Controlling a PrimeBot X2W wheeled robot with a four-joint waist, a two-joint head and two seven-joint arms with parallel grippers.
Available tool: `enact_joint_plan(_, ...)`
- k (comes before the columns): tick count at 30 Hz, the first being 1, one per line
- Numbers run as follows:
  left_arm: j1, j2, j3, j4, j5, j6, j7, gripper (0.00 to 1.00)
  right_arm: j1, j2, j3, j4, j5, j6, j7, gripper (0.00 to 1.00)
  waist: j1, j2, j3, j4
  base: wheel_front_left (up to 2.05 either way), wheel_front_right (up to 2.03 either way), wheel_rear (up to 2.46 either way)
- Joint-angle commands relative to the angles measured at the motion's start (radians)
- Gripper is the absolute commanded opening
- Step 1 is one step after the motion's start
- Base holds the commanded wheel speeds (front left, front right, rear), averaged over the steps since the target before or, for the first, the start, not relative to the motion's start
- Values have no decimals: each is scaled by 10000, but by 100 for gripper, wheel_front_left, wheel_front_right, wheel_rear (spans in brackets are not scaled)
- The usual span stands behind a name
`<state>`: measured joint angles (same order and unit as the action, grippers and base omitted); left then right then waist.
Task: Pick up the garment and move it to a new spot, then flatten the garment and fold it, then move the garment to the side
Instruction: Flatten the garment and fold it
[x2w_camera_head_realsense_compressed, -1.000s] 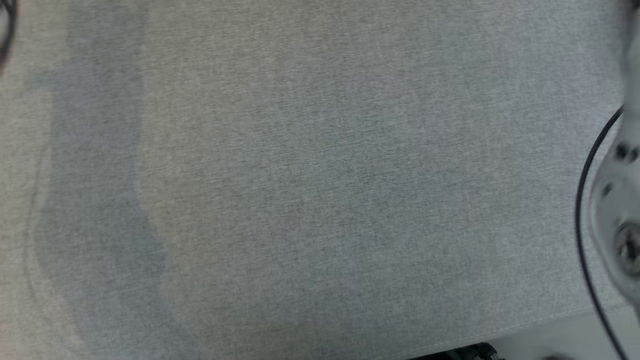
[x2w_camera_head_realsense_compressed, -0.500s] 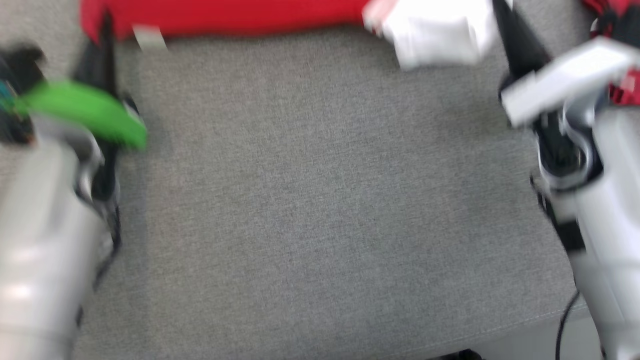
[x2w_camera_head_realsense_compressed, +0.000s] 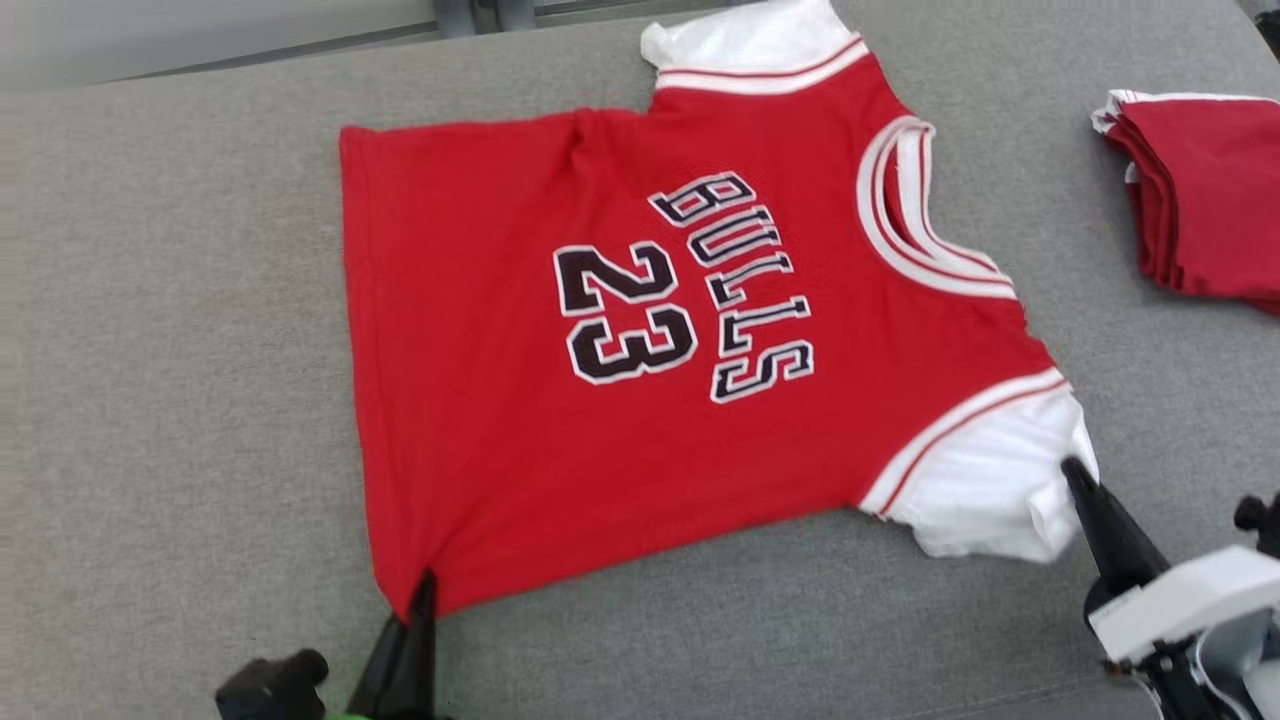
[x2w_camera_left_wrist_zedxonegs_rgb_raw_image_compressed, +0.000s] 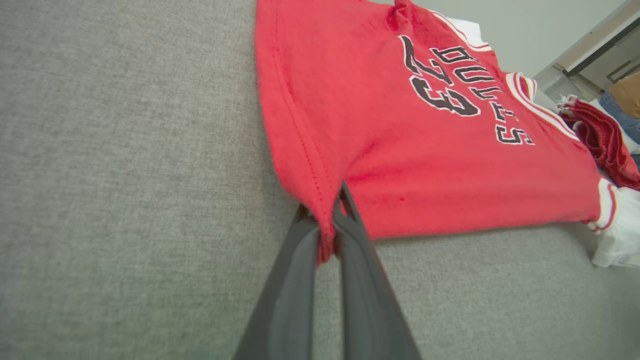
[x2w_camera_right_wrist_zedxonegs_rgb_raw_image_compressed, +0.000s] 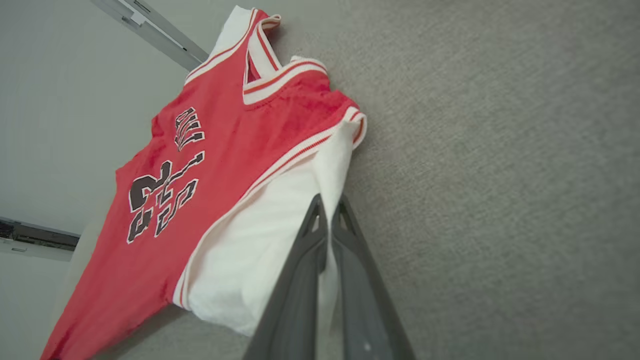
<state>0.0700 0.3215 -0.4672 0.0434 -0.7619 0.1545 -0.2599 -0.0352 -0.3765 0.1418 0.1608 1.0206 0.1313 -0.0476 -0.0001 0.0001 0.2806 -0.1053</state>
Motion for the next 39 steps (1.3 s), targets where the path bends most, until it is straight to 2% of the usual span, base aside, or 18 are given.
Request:
enact_joint_plan(1, 401, -77, -170, -312, -105, 70, 156, 0, 535, -61, -162, -159, 89, -12, -110, 0, 1, -1, -310, 538, 0, 0, 0)
enact_joint_plan(5, 872, -211, -579, -1047, -345, 112, 644, 0, 1590, -16, -547, -798, 232, -9, -162, 0, 1, -1, -240, 713, 0, 0, 0)
enact_joint_plan(9, 283, -111, -577, -1546, -351, 207, 1113, 0, 1388, 62, -940, -1478, 307, -9, 178, 0, 1, -1, -112, 648, 0, 0, 0)
enact_joint_plan(12, -385, 187, -455, -1811, -254, 330, 1727, 0, 681, 145, -1257, -1760, 230, -9, 787, 0, 1, -1, 23, 532, 0, 0, 0)
enact_joint_plan(17, -1707, 698, -224, -1765, -81, 734, 2975, 0, -1035, 436, -1505, -1169, -667, -9, 2069, 0, 1, -1, 281, 345, 0, 0, 0)
enact_joint_plan(21, -2813, 615, -100, -1367, -309, 887, 3816, 0, -2356, 644, -1491, -396, -1736, -9, 3059, 0, 1, -1, 555, 432, 0, 0, 0)
enact_joint_plan(22, -3116, 616, -38, -1176, -277, 946, 3945, 5, -2688, 748, -1426, -161, -2010, -9, 3307, 0, 1, -1, 650, 445, 0, 0, 0)
enact_joint_plan(23, -3310, 535, -23, -1033, -368, 964, 4069, 22, -2940, 796, -1425, 2, -2263, -8, 3431, 18, 1, -1, 723, 464, 0, 0, 0)
enact_joint_plan(24, -3544, 435, -41, -858, -489, 906, 4191, 91, -3265, 904, -1444, 206, -2438, -9, 3587, 100, 1, -1, 805, 484, 0, 0, 0)
enact_joint_plan(25, -3731, 428, -37, -712, -483, 878, 4256, 100, -3492, 1000, -1490, 391, -2561, -9, 3683, 100, 1, -1, 854, 494, 0, 0, 0)
enact_joint_plan(30, -4246, 317, 12, 40, -452, 863, 4231, 100, -4512, 1400, -1782, 898, -2784, -9, 3278, 100, 1, -1, 965, 512, 0, 0, 0)
enact_joint_plan(33, -4141, 246, 257, 217, -441, 990, 3778, 100, -4611, 1404, -1904, 858, -2638, -9, 2861, 100, 1, -1, 931, 523, 0, 0, 0)
enact_joint_plan(35, -3781, 166, 395, 151, -592, 994, 3508, 100, -4269, 1187, -1785, 639, -2668, -9, 2694, 100, 1, -1, 903, 530, 0, 0, 0)
enact_joint_plan(39, -2820, 348, 403, -282, -776, 991, 3275, 100, -3017, 396, -1658, -6, -2946, -9, 2380, 100, 1, -1, 1029, 513, 0, 0, 0)
